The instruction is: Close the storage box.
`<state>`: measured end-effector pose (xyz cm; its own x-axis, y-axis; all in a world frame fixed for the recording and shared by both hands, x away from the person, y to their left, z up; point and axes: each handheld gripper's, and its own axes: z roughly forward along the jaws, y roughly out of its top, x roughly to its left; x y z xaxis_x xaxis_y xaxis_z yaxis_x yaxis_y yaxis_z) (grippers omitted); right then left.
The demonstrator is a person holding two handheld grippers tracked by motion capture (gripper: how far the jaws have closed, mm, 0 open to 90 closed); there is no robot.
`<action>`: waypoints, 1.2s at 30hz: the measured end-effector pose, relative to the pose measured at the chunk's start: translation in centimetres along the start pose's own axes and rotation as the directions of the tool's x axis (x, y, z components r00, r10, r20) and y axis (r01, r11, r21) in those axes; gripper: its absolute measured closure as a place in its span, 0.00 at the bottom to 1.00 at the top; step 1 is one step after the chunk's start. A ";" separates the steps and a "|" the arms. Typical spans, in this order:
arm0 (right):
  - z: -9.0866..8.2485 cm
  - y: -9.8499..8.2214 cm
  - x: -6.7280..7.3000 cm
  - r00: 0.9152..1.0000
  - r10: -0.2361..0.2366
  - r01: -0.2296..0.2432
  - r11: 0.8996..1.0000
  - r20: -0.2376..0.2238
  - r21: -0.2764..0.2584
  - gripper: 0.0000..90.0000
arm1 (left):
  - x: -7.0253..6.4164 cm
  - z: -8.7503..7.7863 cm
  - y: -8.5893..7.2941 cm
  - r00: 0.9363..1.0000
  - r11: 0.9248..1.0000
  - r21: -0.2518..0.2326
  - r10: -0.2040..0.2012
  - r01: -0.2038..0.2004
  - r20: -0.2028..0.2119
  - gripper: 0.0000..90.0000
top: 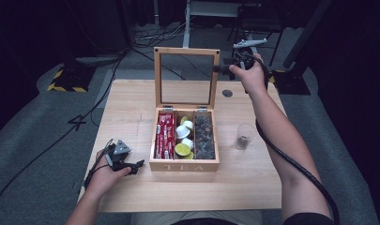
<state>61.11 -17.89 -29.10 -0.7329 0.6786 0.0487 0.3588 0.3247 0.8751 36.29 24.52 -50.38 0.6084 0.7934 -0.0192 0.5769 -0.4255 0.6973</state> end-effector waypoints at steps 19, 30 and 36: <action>2.8 1.0 -1.3 0.999 0.029 -0.029 0.999 -0.024 -0.014 0.56 | 0.0 0.0 0.0 1.000 1.000 0.000 -0.004 0.004 0.003 0.21; 2.0 1.1 -0.5 1.000 0.022 -0.022 0.999 -0.012 -0.024 0.59 | 0.0 0.0 0.0 1.000 1.000 0.000 -0.003 0.003 0.004 0.21; 0.2 1.0 0.1 0.999 0.006 -0.007 1.000 -0.038 -0.028 0.71 | 0.0 0.0 0.0 1.000 1.000 0.000 -0.003 0.003 0.003 0.21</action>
<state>61.50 -17.36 -28.27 -0.7523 0.6548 0.0727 0.3478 0.3011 0.8879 36.31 24.56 -50.38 0.6084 0.7933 -0.0230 0.5784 -0.4234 0.6973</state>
